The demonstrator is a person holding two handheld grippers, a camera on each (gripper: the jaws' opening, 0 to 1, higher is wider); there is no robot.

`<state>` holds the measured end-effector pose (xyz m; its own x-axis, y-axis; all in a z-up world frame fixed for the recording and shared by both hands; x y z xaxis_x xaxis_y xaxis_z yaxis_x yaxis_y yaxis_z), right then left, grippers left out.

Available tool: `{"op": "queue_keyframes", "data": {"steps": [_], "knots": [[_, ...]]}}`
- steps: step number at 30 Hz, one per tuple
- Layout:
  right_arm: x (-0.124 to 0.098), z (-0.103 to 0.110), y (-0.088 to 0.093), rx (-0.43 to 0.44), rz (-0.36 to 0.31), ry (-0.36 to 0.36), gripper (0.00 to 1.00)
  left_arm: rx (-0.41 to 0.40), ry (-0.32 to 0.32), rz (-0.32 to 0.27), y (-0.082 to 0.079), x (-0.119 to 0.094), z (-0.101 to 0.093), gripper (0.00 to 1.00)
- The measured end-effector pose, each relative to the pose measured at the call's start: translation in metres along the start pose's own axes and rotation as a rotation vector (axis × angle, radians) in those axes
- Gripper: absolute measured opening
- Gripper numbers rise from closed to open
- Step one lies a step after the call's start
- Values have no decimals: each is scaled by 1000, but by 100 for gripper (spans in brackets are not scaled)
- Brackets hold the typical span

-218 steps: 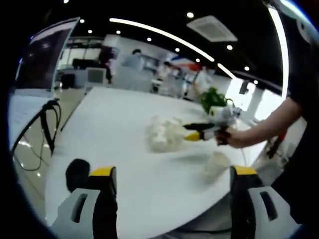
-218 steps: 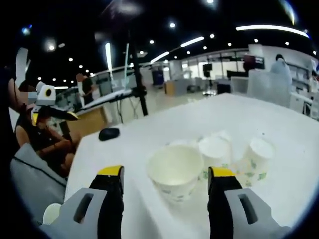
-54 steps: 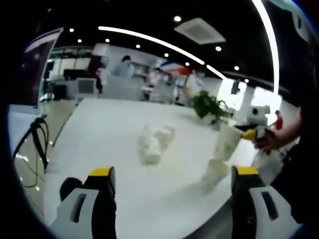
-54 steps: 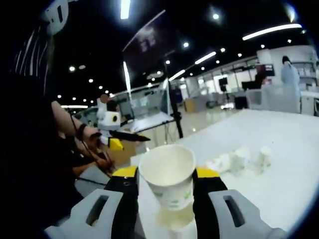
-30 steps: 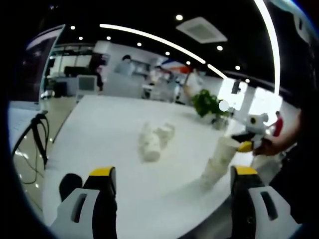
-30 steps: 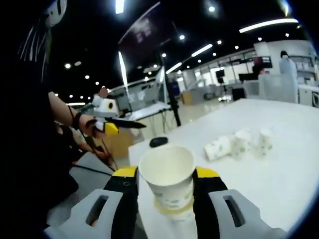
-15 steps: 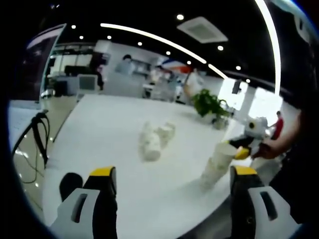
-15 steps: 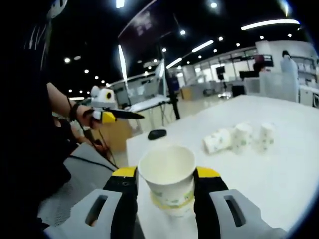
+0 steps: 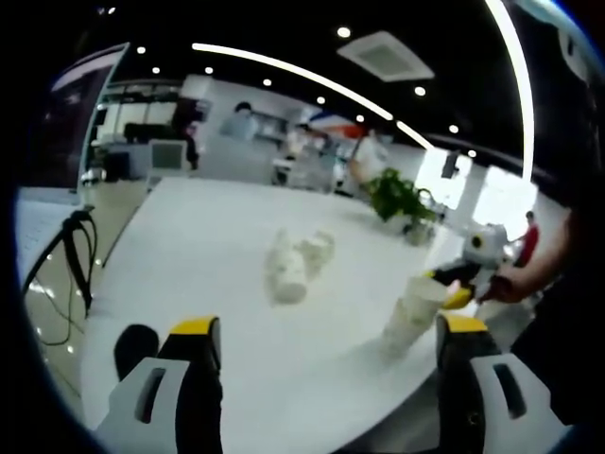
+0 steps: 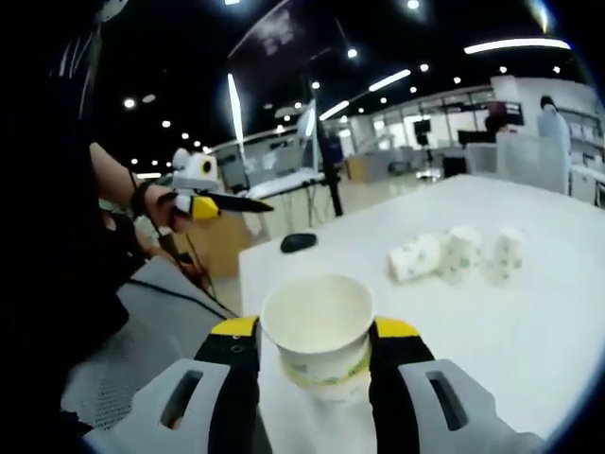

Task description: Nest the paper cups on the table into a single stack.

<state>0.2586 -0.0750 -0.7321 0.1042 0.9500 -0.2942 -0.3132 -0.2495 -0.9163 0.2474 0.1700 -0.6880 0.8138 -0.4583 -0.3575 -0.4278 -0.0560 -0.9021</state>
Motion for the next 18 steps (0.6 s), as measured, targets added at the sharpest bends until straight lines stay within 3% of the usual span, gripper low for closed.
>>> {"op": "queue_keyframes", "data": {"steps": [18], "knots": [[2,-3,10,3,22,10,45,-13,-3,11,4,-1,0,94]]}}
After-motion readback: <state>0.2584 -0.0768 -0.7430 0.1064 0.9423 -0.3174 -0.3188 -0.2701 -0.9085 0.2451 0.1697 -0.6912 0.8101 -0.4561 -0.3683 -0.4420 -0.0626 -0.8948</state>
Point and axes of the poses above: the point that each gripper's makers call its tool centre point, and the gripper's own axes: x roughly forward along the fingers, z roughly to its left, y roughly out of its underside, the point moved 3 cm from there along -x, roughly backward along the fingers, and after that the axes turned 10 degrees about -y, right-handed, at the moved point
